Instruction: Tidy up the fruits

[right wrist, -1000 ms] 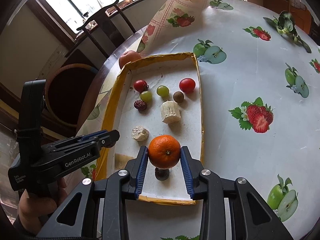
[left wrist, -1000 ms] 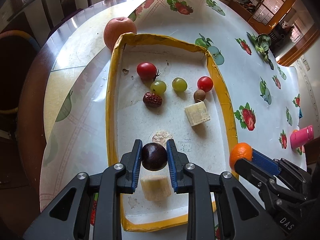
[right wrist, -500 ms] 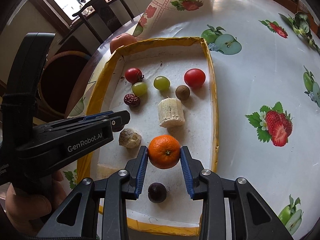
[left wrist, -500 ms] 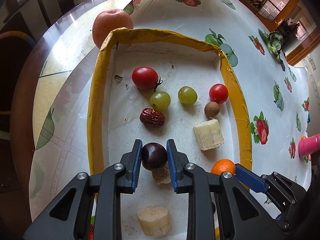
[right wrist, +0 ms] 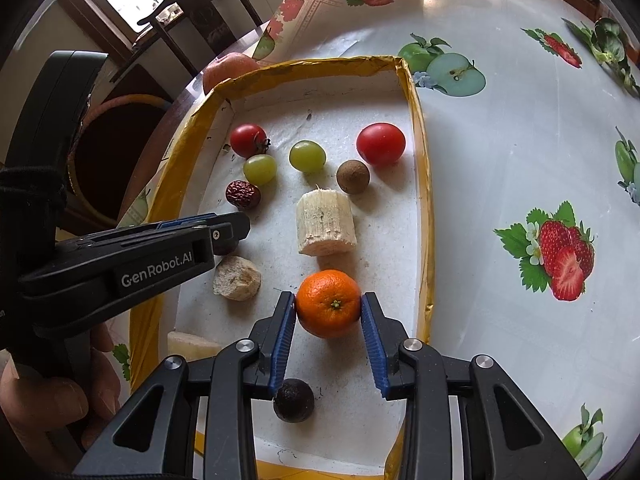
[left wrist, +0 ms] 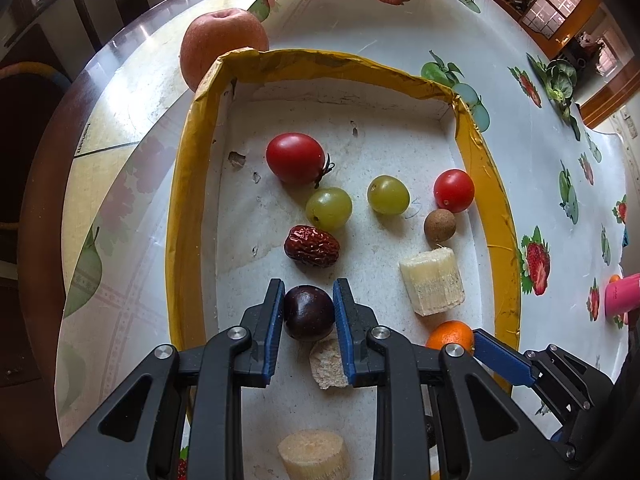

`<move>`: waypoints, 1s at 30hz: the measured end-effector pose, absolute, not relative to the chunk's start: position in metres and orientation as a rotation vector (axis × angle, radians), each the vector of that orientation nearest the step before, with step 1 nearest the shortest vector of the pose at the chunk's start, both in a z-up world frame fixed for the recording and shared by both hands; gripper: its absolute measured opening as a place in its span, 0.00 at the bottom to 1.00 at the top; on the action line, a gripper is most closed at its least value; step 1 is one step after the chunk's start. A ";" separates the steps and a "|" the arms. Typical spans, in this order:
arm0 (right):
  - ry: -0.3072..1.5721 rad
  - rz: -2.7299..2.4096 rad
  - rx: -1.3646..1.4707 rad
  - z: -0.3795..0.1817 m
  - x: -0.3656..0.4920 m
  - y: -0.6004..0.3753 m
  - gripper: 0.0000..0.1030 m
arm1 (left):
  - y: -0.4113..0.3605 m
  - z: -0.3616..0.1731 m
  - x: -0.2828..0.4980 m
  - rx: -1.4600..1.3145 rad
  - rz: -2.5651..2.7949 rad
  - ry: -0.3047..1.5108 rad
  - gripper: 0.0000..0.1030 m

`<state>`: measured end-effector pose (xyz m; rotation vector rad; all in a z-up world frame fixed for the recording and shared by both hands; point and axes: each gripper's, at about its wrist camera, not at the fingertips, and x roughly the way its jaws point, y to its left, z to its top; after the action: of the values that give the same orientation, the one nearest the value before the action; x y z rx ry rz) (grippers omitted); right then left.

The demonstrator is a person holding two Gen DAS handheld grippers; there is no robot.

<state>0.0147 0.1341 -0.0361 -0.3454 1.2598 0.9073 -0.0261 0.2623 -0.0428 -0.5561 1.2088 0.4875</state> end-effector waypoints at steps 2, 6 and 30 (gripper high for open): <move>1.256 0.909 -0.351 -0.036 0.014 0.135 0.34 | 0.262 -0.043 -0.025 -0.547 0.493 1.216 0.22; 1.260 0.913 -0.349 -0.037 0.014 0.135 0.36 | 0.258 -0.045 -0.019 -0.520 0.512 1.233 0.22; 1.212 0.963 -0.341 -0.020 0.007 0.109 0.45 | 0.238 -0.028 -0.046 -0.498 0.524 1.222 0.56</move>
<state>0.0065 0.1092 -0.0203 -0.3406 1.2119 0.9630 -0.0464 0.2384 -0.0277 -0.4978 1.2217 0.5243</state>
